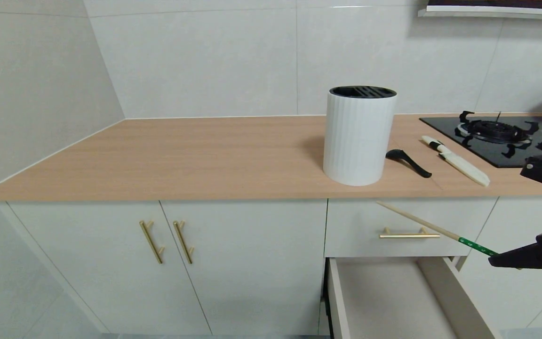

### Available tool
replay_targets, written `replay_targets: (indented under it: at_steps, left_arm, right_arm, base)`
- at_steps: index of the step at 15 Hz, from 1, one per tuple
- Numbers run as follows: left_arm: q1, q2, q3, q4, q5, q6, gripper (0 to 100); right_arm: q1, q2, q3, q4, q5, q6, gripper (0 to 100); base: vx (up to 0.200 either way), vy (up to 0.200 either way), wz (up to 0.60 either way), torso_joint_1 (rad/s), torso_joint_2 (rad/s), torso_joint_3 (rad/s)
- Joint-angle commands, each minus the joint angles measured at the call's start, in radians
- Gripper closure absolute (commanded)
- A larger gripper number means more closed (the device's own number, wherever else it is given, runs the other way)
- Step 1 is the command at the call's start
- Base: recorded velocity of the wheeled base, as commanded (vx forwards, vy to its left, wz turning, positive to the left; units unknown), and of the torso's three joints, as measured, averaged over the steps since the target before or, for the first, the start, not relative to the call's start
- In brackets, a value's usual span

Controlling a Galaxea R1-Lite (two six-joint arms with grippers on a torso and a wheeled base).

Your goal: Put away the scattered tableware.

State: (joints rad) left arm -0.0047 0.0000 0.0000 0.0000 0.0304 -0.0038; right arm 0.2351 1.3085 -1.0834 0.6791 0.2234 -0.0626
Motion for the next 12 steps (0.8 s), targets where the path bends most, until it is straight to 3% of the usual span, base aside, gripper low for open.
replay_targets:
  at_steps: [1, 12]
  left_arm:
    - [0.000, 0.000, 0.000, 0.000, 0.000, -0.001, 0]
    - [0.000, 0.000, 0.000, 0.000, 0.000, -0.001, 0]
  right_arm:
    - [0.016, 0.006, 0.007, 0.000, 0.001, 0.000, 100]
    - [0.026, 0.075, 0.043, -0.001, -0.001, -0.051, 100]
  base:
    - [0.000, 0.000, 0.00, -0.178, 0.46, 0.276]
    - [0.000, 0.000, 0.00, -0.151, 0.45, 0.294]
